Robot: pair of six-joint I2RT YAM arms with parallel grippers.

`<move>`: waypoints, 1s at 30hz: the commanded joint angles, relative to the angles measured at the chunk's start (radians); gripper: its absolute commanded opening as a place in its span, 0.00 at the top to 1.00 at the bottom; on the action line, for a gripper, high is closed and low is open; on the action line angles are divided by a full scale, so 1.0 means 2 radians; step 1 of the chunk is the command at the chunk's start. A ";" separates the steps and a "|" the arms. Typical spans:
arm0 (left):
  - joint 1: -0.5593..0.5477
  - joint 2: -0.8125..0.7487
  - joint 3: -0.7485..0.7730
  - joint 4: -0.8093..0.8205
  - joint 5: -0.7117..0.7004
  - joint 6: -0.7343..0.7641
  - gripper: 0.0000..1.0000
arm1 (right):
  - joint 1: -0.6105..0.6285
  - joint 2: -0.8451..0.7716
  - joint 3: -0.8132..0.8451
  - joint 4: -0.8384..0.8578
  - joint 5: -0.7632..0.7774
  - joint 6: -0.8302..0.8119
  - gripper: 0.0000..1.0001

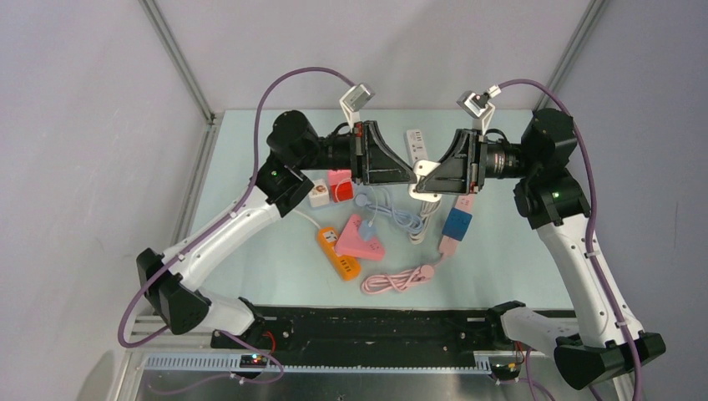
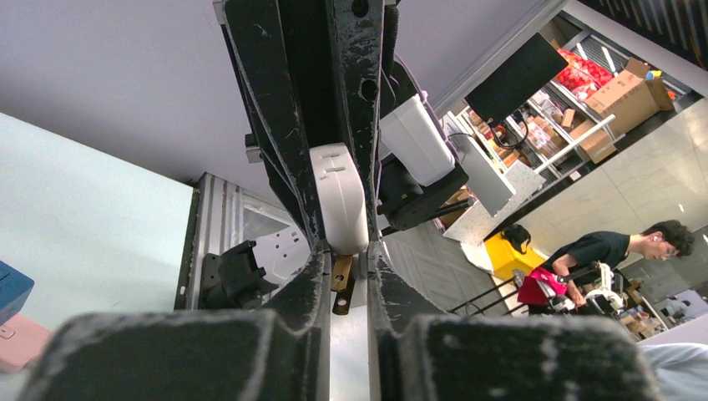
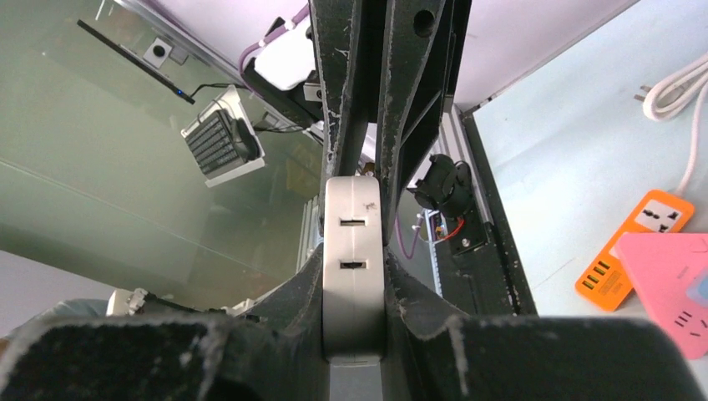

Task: Insert the plug
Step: Adjust the plug.

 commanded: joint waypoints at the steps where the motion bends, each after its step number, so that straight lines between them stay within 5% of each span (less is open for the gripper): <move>1: -0.004 0.003 0.011 0.015 -0.001 0.002 0.94 | -0.007 0.003 0.013 -0.021 0.017 -0.017 1.00; 10: 0.003 0.009 0.003 0.015 -0.010 0.008 0.98 | -0.021 0.006 0.014 -0.071 0.038 -0.032 1.00; 14: 0.004 0.012 0.006 0.015 -0.012 0.011 0.74 | -0.020 0.007 0.013 -0.070 0.036 -0.030 1.00; 19: 0.003 0.022 0.021 0.015 -0.015 0.011 0.68 | -0.011 0.013 0.013 -0.083 0.029 -0.040 1.00; 25: 0.003 0.028 0.026 0.015 -0.012 0.011 0.76 | 0.000 0.021 0.013 -0.098 0.029 -0.056 1.00; 30: 0.003 0.031 0.028 0.015 -0.007 0.010 0.96 | 0.001 0.027 0.013 -0.106 0.029 -0.058 1.00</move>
